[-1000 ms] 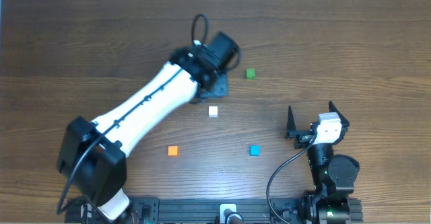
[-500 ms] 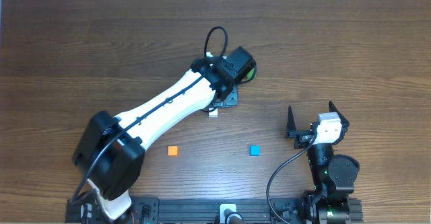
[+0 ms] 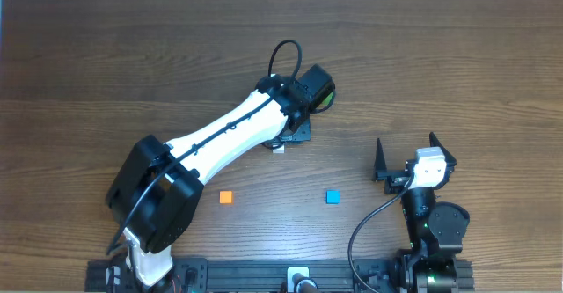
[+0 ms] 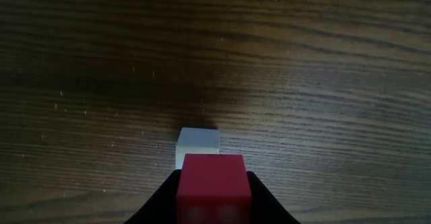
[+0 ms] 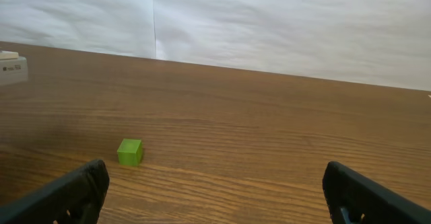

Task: Stack Cubes

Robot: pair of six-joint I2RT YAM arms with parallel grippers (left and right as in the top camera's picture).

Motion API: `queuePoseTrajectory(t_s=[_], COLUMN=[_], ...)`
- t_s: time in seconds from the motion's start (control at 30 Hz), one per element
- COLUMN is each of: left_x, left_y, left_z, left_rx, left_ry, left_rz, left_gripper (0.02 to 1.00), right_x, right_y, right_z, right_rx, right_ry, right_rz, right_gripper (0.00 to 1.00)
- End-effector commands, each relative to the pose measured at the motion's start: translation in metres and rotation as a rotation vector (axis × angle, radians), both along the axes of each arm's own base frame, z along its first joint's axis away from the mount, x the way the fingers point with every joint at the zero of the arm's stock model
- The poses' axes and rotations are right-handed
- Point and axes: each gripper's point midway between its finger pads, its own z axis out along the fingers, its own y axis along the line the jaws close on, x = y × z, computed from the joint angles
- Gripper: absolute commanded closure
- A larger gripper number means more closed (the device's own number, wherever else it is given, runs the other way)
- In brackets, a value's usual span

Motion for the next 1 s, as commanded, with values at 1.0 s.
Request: queuePoseTrajectory(t_s=[1.0], left_x=[-0.011], left_y=[0.011], left_z=[-0.029], left_rx=[-0.027], left_ry=[0.087], left_rz=[0.021], left_gripper=[0.976], right_x=[0.000], right_y=[-0.001], right_z=[-0.002], right_rx=[-0.005], right_ry=[0.000], right_rz=[-0.003], right_gripper=[0.007])
